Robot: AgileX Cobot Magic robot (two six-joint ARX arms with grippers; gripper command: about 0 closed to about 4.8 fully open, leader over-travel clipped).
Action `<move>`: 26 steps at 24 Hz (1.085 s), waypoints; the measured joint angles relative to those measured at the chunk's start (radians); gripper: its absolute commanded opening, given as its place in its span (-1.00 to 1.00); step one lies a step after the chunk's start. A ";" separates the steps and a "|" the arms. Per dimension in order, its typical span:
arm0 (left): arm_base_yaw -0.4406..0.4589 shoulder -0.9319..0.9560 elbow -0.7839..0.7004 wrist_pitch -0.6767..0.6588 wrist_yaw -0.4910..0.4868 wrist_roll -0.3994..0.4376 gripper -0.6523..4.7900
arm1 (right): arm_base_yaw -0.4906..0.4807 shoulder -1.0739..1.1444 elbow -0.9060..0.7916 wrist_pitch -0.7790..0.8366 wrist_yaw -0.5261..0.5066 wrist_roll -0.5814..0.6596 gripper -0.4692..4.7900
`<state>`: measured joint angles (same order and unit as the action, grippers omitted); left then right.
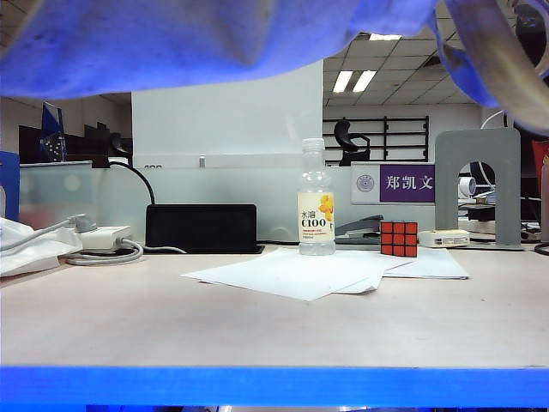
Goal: Take the glasses case out of the canvas bag and put it on the table.
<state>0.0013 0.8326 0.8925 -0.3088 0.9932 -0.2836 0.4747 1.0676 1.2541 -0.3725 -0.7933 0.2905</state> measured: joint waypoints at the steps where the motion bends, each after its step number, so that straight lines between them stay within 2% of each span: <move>1: 0.000 0.018 0.000 0.017 0.040 -0.006 0.96 | 0.006 0.000 0.000 -0.017 -0.011 0.000 -0.55; 9: -0.034 0.082 0.000 0.182 0.244 -0.111 0.96 | 0.077 0.000 0.000 -0.041 -0.062 0.000 -0.55; 18: -0.137 0.168 0.000 0.190 0.273 -0.140 0.96 | 0.174 0.000 0.000 -0.042 -0.035 0.000 -0.55; 26: -0.200 0.168 0.000 0.200 0.317 -0.140 0.96 | 0.175 0.005 0.000 -0.055 -0.029 0.000 -0.55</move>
<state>-0.1986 1.0004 0.8925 -0.1089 1.3098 -0.4240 0.6498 1.0721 1.2541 -0.4278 -0.8227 0.2901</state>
